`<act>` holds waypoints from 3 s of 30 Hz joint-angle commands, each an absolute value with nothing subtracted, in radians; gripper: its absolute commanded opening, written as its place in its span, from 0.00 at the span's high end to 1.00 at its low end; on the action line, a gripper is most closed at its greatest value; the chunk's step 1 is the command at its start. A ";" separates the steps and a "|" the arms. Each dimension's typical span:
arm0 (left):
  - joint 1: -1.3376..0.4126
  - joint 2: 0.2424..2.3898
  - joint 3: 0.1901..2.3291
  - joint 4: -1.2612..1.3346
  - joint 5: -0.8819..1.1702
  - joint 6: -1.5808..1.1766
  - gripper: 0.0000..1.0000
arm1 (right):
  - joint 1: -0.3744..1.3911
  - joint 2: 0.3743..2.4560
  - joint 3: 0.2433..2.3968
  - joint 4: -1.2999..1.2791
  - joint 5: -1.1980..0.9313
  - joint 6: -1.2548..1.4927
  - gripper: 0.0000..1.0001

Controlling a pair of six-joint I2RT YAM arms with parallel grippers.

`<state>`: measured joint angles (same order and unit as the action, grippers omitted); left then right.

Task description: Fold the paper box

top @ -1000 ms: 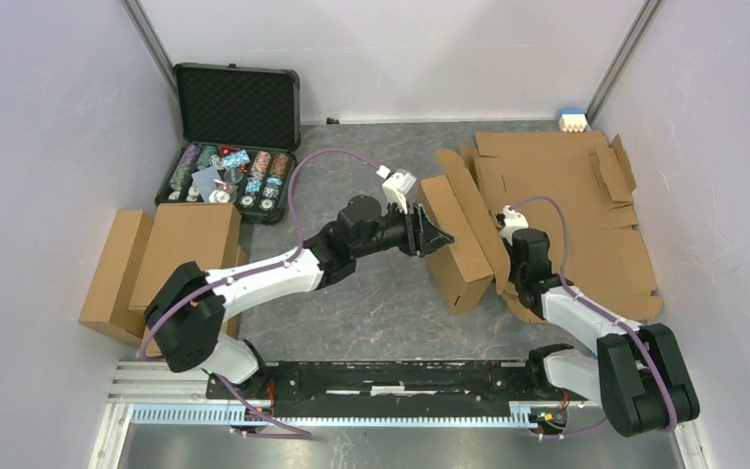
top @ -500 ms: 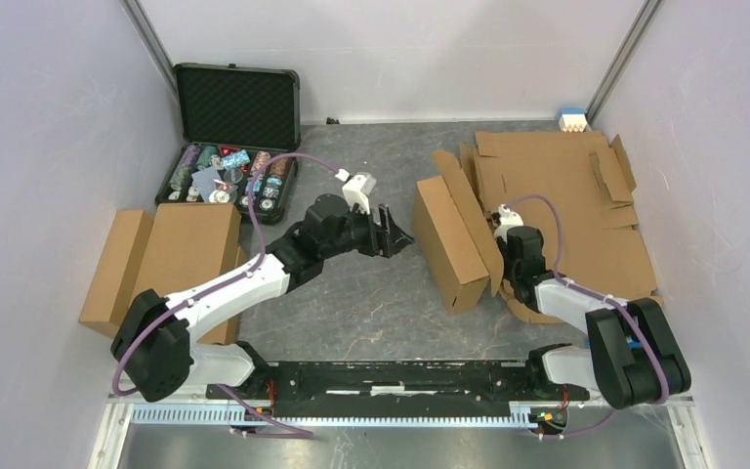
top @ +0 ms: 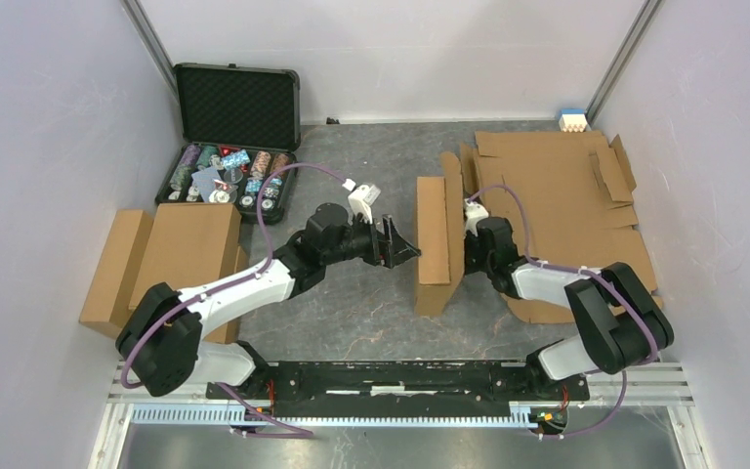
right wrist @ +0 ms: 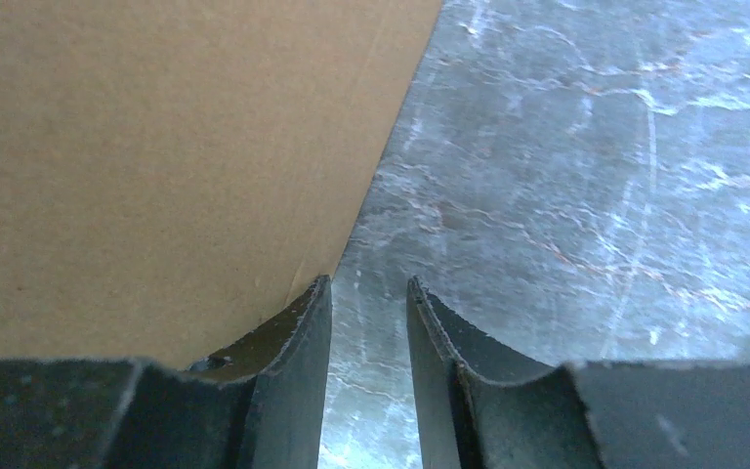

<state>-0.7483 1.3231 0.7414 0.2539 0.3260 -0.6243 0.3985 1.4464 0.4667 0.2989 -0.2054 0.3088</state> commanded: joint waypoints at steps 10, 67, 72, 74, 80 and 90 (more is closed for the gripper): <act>-0.783 1.323 0.637 0.448 0.436 -0.739 0.36 | 0.504 1.585 0.582 0.257 -0.214 0.291 0.61; -0.970 1.196 0.895 -0.184 0.102 -0.749 0.00 | 0.549 1.543 0.543 0.296 -0.213 0.259 0.61; -0.965 1.234 0.906 -0.179 0.104 -0.745 0.00 | 0.548 1.542 0.543 0.296 -0.214 0.258 0.61; -0.963 1.254 0.912 -0.189 0.102 -0.740 0.00 | 0.548 1.541 0.543 0.294 -0.213 0.257 0.62; -0.956 1.307 0.917 -0.223 0.112 -0.747 0.02 | 0.548 1.540 0.543 0.294 -0.217 0.257 0.62; -0.955 1.292 0.930 -0.428 0.025 -0.689 0.14 | 0.551 1.534 0.541 0.288 -0.212 0.255 0.62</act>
